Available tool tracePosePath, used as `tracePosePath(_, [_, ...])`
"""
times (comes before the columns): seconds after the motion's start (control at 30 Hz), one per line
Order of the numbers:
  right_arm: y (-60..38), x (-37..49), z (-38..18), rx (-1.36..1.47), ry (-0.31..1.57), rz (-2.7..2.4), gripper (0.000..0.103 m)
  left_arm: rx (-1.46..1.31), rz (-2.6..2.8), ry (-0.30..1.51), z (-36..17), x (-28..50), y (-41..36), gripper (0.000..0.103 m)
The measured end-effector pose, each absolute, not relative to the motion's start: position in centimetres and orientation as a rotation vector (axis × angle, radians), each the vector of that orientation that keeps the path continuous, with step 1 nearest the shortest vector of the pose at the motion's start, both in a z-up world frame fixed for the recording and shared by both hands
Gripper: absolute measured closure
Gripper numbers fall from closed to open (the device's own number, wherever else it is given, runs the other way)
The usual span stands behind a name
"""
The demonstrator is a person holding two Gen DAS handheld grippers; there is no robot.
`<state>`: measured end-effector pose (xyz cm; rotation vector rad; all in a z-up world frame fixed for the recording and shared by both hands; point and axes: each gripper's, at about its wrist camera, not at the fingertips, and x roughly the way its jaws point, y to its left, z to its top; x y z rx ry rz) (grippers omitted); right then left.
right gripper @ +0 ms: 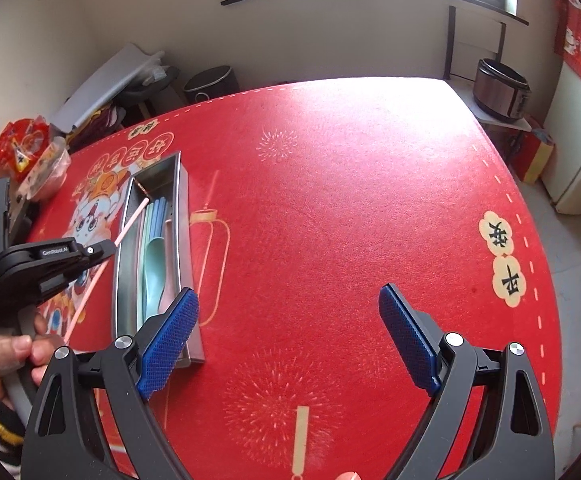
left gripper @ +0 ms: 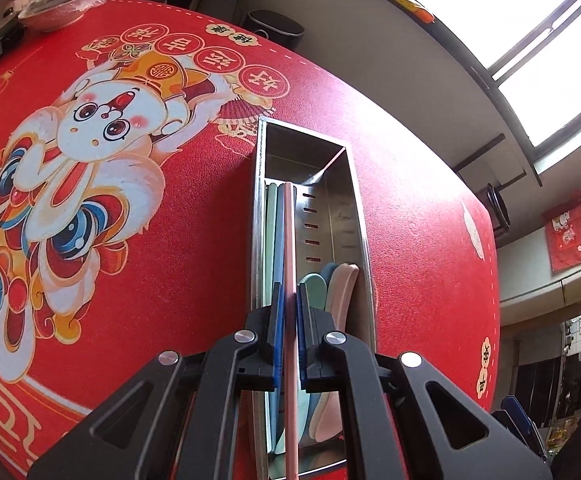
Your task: Organize utensils
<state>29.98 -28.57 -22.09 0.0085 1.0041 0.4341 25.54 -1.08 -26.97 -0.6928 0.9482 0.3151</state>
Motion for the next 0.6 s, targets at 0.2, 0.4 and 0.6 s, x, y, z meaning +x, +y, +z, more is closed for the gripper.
tracePosePath(0.2, [-29.3,30.0,-22.2,0.024,1.01,0.43,0.015,-0.678,0.311,0.981,-27.6,26.6,-1.6,0.097])
tracePosePath(0.4, [-29.7,29.7,-21.9,0.036,1.003,0.411,0.015,-0.644,0.281,0.989,-27.0,26.8,-2.1,0.09])
tracePosePath(0.6, [-29.7,28.9,-20.3,0.06,0.967,0.405,0.015,-0.568,0.236,0.967,-24.8,26.0,-2.5,0.072])
